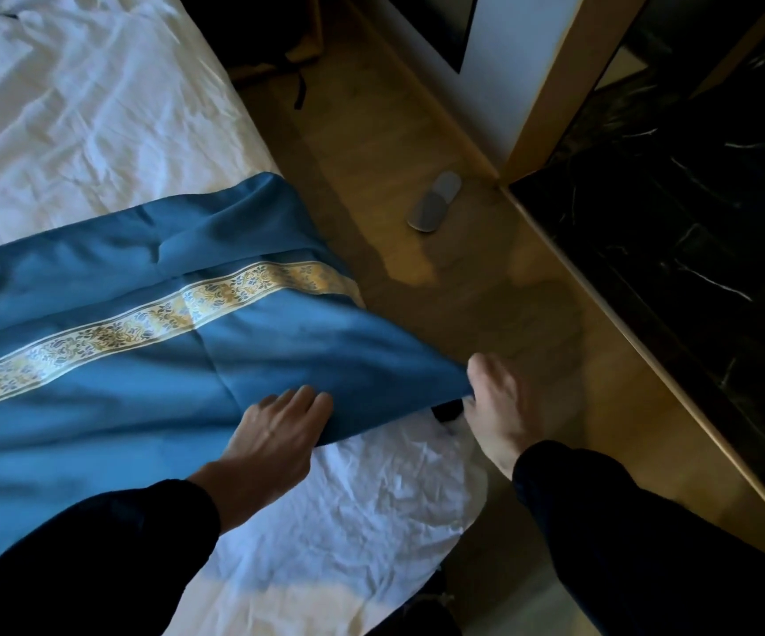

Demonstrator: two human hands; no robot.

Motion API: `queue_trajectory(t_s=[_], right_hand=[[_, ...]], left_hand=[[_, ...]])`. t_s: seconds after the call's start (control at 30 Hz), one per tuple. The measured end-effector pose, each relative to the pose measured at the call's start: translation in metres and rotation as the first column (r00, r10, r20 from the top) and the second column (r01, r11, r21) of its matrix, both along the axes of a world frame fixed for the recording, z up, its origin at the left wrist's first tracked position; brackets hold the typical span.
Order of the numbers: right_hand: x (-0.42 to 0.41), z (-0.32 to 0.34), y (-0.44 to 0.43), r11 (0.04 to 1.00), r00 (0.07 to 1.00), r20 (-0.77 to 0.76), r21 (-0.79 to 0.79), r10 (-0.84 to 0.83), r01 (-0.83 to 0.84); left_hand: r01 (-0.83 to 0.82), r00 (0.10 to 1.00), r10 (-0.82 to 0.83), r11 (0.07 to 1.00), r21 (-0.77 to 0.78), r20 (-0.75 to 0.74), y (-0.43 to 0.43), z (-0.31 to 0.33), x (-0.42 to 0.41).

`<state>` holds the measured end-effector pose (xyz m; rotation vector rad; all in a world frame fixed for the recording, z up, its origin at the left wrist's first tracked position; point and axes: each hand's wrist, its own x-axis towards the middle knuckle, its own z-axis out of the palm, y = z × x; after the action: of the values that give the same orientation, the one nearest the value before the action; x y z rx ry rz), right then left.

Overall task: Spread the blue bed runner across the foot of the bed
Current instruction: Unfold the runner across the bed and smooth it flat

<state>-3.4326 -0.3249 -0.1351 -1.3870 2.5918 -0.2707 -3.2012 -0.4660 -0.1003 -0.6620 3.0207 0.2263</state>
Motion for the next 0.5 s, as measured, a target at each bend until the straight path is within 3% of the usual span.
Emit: queue_trajectory(t_s=[0.03, 0.1, 0.17, 0.2, 0.33, 0.5], right_hand=[[0.002, -0.002, 0.002, 0.999, 1.000, 0.007, 0.052, 0.014, -0.014], [0.011, -0.006, 0.008, 0.966, 0.977, 0.184, 0.214, 0.109, -0.148], [0.017, -0.008, 0.012, 0.862, 0.904, 0.368, 0.363, 0.216, -0.353], [0.018, -0.007, 0.011, 0.841, 0.883, 0.399, 0.365, 0.246, -0.399], [0.016, 0.002, -0.014, 0.953, 0.903, 0.377, 0.131, 0.206, -0.272], [0.028, 0.015, -0.069, 0.924, 0.863, 0.356, -0.005, 0.359, -0.382]], left_hand=[[0.005, 1.000, -0.005, 1.000, -0.004, 0.008, 0.001, -0.001, 0.001], [0.060, 0.996, -0.063, 0.998, 0.033, 0.070, 0.006, -0.004, 0.006], [0.115, 0.978, -0.129, 0.989, 0.093, 0.161, 0.011, -0.005, 0.012], [0.128, 0.973, -0.149, 0.984, 0.124, 0.177, 0.012, -0.003, 0.014], [0.035, 0.992, -0.057, 0.982, 0.187, 0.115, -0.003, 0.004, 0.012], [-0.196, 0.976, 0.189, 0.979, 0.059, 0.108, -0.036, -0.001, 0.000]])
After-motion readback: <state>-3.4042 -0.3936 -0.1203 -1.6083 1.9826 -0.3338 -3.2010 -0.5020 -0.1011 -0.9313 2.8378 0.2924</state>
